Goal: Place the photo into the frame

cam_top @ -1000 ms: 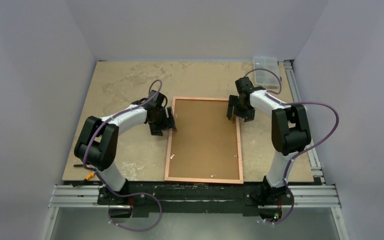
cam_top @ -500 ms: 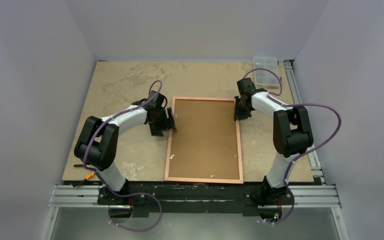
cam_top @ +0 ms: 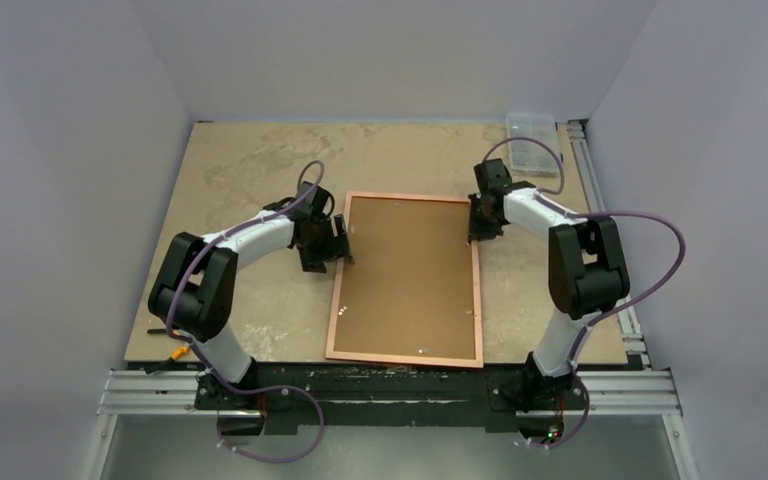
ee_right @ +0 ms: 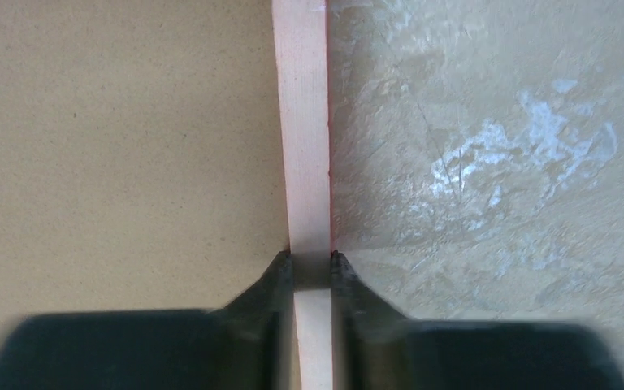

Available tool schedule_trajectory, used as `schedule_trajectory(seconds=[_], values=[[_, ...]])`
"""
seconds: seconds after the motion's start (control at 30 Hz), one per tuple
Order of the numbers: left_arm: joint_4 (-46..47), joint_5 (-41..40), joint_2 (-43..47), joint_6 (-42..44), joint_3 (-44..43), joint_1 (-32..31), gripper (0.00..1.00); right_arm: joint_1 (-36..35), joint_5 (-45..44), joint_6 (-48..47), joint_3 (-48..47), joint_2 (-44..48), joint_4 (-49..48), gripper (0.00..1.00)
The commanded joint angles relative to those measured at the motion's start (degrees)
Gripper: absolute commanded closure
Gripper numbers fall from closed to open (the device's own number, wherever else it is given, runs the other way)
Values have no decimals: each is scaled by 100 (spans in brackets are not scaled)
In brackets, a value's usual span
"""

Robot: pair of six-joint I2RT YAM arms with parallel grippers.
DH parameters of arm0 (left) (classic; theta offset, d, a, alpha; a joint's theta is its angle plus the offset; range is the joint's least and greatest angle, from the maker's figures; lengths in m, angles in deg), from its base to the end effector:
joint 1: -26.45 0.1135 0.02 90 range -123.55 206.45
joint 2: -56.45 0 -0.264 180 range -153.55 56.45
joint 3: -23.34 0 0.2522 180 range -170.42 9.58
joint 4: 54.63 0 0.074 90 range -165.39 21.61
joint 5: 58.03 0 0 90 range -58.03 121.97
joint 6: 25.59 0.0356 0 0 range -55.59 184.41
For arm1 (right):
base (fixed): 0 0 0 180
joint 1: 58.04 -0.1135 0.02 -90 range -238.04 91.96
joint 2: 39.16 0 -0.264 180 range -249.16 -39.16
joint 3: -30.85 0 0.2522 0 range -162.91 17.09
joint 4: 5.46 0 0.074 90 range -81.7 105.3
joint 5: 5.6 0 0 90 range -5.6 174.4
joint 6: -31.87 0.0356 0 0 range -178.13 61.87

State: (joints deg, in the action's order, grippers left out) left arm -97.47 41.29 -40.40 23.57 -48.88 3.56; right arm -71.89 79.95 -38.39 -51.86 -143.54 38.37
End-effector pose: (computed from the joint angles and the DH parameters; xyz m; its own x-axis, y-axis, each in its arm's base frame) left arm 0.2949 -0.1308 0.1697 -0.9322 -0.3069 -0.1921 -0.2228 0.9045 -0.3637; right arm 0.3554 0.0848 0.1765 -0.9016 0.1245 -0.4142 0.1032 0.9919 0.0736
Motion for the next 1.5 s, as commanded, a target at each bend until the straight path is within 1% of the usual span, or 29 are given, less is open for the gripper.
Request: schedule_trajectory(seconds=[0.0, 0.03, 0.07, 0.1, 0.13, 0.23, 0.33, 0.5, 0.53, 0.57, 0.63, 0.7, 0.8, 1.0, 1.03, 1.1, 1.17, 1.23, 1.27, 1.33, 1.47], values=[[158, 60, 114, 72, 96, 22, 30, -32, 422, 97, 276, 242, 27, 72], [157, 72, 116, 76, 93, 22, 29, -31, 431, 113, 283, 294, 2, 55], [174, 96, 115, 76, 90, 22, 29, -30, 558, 147, 307, 329, -27, 43], [183, 110, 112, 70, 97, 22, 29, -30, 601, 192, 312, 350, -53, 36], [194, 124, 114, 60, 104, 22, 30, -29, 617, 214, 314, 344, -73, 31], [211, 166, 111, 57, 134, 22, 29, -30, 645, 250, 300, 237, -115, 30], [202, 159, 156, 80, 156, 22, 30, -29, 599, 310, 307, 58, -168, 34], [246, 188, 142, 76, 185, 22, 30, -30, 237, 356, 248, -56, -144, 45], [255, 193, 130, 76, 185, 22, 30, -29, 169, 357, 217, -56, -123, 50], [254, 203, 128, 75, 185, 22, 30, -30, 123, 362, 198, -64, -109, 57], [257, 210, 129, 76, 181, 22, 30, -30, 103, 363, 172, -65, -66, 74], [254, 211, 132, 76, 183, 22, 30, -30, 83, 360, 184, -49, -53, 88], [254, 213, 149, 85, 177, 22, 30, -28, 89, 351, 239, -34, -62, 100], [298, 259, 147, 82, 220, 22, 30, -24, 277, 259, 235, 45, -63, 100], [298, 258, 162, 89, 226, 22, 30, -26, 350, 247, 215, 87, -51, 96], [281, 259, 195, 102, 228, 22, 30, -30, 537, 241, 184, 206, -45, 85], [314, 270, 233, 96, 237, 22, 29, -28, 681, 239, 149, 369, -36, 62], [370, 351, 244, 89, 229, 61, 27, -30, 777, 240, 106, 487, -11, 44], [409, 397, 253, 83, 225, 100, 26, -19, 811, 252, 82, 522, 5, 37], [454, 489, 251, 85, 214, 194, 24, -6, 901, 285, 59, 571, 16, 29], [379, 438, 194, 164, 36, 330, 22, -1, 963, 285, 63, 565, 38, 24]])
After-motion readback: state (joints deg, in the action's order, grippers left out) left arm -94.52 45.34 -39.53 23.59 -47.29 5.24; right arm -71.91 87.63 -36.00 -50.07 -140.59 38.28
